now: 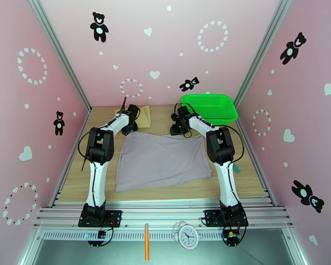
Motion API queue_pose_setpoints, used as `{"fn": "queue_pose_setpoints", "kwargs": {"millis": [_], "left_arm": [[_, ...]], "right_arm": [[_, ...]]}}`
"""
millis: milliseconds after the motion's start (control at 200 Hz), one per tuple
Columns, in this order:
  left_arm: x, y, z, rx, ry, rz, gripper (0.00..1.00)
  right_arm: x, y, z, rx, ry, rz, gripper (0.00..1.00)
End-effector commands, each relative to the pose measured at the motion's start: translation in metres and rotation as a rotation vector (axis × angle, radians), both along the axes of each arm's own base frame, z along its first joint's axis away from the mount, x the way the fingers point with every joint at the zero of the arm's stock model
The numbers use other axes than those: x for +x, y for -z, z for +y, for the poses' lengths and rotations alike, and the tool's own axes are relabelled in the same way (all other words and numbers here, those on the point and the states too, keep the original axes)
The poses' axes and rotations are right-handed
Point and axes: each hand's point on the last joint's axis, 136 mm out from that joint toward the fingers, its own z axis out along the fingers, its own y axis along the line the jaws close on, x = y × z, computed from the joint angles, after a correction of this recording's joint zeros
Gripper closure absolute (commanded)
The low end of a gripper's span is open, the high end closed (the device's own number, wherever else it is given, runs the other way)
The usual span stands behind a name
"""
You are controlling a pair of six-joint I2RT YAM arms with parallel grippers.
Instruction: Fold and stack the mixed laundry pile
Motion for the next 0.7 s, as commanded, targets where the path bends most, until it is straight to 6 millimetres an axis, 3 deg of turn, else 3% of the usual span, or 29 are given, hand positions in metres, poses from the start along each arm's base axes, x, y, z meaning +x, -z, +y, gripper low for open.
{"fn": "queue_pose_setpoints", "kwargs": {"millis": [0, 330, 580, 696], "left_arm": [[0.010, -0.001, -0.003, -0.031, -0.005, -0.024, 0.47], [0.015, 0.013, -0.002, -0.009, 0.000, 0.001, 0.52], [0.008, 0.021, -0.001, -0.006, 0.002, 0.029, 0.57], [0.007, 0.020, 0.000, -0.004, 0.003, 0.030, 0.67]], "right_arm": [[0.003, -0.008, 0.004, -0.014, -0.008, -0.013, 0.61], [0.010, 0.002, 0.001, -0.043, 0.017, -0.013, 0.64], [0.000, 0.016, 0.004, -0.045, 0.004, 0.041, 0.69], [-0.004, 0.014, 0.005, -0.043, 0.000, 0.044, 0.69]]}}
